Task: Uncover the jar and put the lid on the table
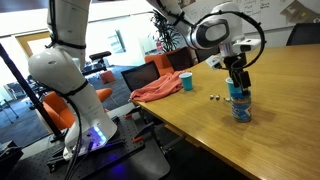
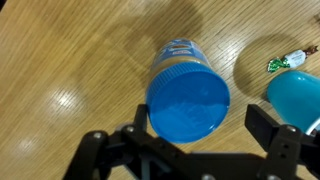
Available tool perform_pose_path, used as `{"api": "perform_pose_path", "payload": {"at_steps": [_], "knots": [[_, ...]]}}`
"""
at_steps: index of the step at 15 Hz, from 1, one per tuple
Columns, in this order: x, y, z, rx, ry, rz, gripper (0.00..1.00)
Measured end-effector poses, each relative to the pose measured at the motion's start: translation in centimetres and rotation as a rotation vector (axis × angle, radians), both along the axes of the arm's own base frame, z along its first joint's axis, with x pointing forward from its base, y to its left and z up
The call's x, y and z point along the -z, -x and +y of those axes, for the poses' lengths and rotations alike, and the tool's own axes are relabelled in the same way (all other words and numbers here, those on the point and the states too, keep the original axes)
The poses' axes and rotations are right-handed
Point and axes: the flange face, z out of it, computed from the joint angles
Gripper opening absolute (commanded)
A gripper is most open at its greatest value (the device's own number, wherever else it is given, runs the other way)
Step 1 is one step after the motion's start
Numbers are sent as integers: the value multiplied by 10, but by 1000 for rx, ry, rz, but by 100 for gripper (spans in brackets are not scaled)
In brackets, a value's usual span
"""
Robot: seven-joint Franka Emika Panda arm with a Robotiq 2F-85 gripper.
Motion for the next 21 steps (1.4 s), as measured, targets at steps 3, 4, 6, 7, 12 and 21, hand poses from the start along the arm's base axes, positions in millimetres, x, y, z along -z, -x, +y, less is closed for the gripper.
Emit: {"api": "perform_pose_path", "payload": {"at_steps": [3, 4, 6, 7, 12, 21], "knots": [[4, 0, 0, 0, -2, 11, 74], [5, 0, 0, 0, -3, 14, 65], [7, 0, -2, 1, -2, 18, 55], [6, -1, -2, 2, -1, 20, 55], [6, -3, -1, -1, -1, 21, 55], [-38, -4, 26, -81, 26, -18, 55]]}}
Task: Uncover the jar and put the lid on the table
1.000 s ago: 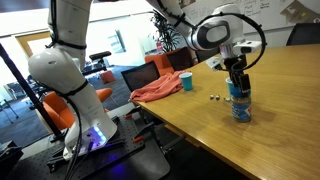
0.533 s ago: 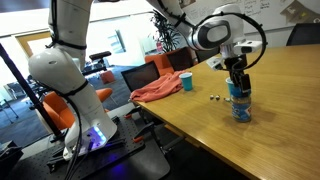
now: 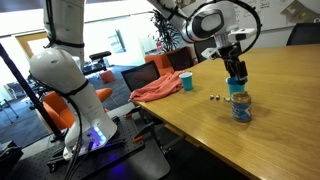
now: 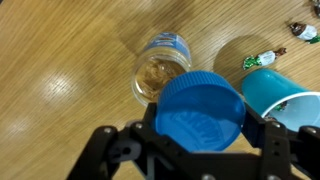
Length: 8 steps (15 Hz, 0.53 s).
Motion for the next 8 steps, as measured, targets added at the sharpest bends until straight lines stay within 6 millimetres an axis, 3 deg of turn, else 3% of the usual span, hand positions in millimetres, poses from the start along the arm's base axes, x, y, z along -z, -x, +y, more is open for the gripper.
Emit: {"api": "perform_pose_path", "payload": {"at_steps": [4, 8], "knots": [[-12, 11, 45, -146, -1, 17, 55], [17, 26, 109, -357, -23, 56, 55]]}}
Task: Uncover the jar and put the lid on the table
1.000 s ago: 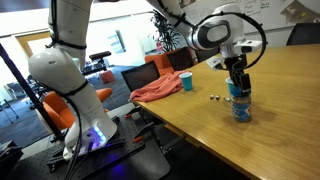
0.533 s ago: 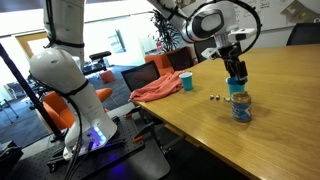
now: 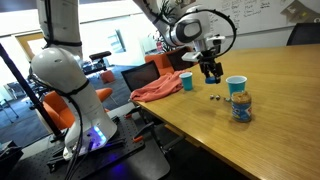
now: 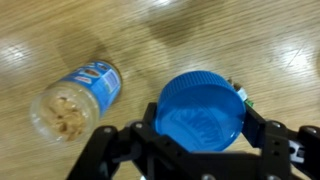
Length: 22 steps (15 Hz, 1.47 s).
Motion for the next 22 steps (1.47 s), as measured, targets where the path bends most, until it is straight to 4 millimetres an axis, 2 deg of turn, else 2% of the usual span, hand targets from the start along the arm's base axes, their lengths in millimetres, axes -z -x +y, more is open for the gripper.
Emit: {"api": "perform_pose_path", "payload": {"at_steps": [5, 9, 10, 12, 17, 19, 22], "knots": [[55, 22, 79, -286, -44, 20, 55], [91, 32, 119, -448, -78, 45, 55], [97, 33, 123, -473, -82, 50, 95], [105, 35, 127, -504, -83, 60, 100], [111, 36, 128, -537, -85, 70, 100], [106, 36, 133, -543, -98, 60, 100], [81, 41, 139, -533, -119, 31, 100]]}}
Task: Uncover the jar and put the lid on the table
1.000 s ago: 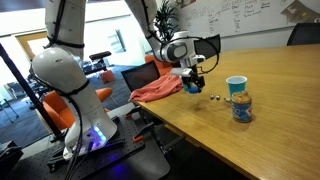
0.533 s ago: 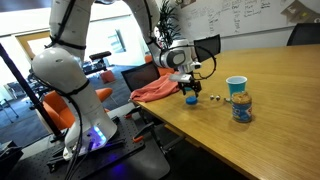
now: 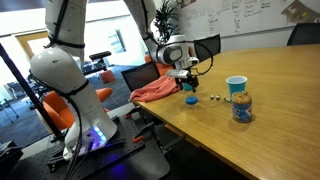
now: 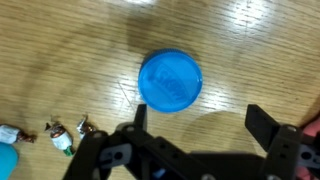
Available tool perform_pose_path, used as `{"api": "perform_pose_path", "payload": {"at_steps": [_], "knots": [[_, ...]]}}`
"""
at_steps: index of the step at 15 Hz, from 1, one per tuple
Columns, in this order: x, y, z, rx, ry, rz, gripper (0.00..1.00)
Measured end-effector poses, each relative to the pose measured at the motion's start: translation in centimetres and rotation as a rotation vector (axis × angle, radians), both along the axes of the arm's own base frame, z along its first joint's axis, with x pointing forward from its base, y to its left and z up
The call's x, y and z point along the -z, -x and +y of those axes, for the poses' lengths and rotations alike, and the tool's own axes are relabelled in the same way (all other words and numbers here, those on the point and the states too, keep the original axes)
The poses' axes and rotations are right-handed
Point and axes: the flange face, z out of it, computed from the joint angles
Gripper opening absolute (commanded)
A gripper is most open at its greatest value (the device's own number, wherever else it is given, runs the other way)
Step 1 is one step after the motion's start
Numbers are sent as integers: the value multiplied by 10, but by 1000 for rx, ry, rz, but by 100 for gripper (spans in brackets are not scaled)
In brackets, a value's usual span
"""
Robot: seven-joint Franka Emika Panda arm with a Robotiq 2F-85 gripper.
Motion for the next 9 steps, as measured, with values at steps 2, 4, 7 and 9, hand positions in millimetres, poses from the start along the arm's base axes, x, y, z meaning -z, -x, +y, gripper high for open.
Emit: {"api": "perform_pose_path", "payload": {"at_steps": [2, 4, 7, 9], "knots": [[-24, 5, -4, 20, 0, -25, 100], [-53, 8, -13, 43, 12, -65, 100], [-90, 12, -30, 78, 29, -123, 100], [-105, 14, -38, 96, 36, -149, 100]]}}
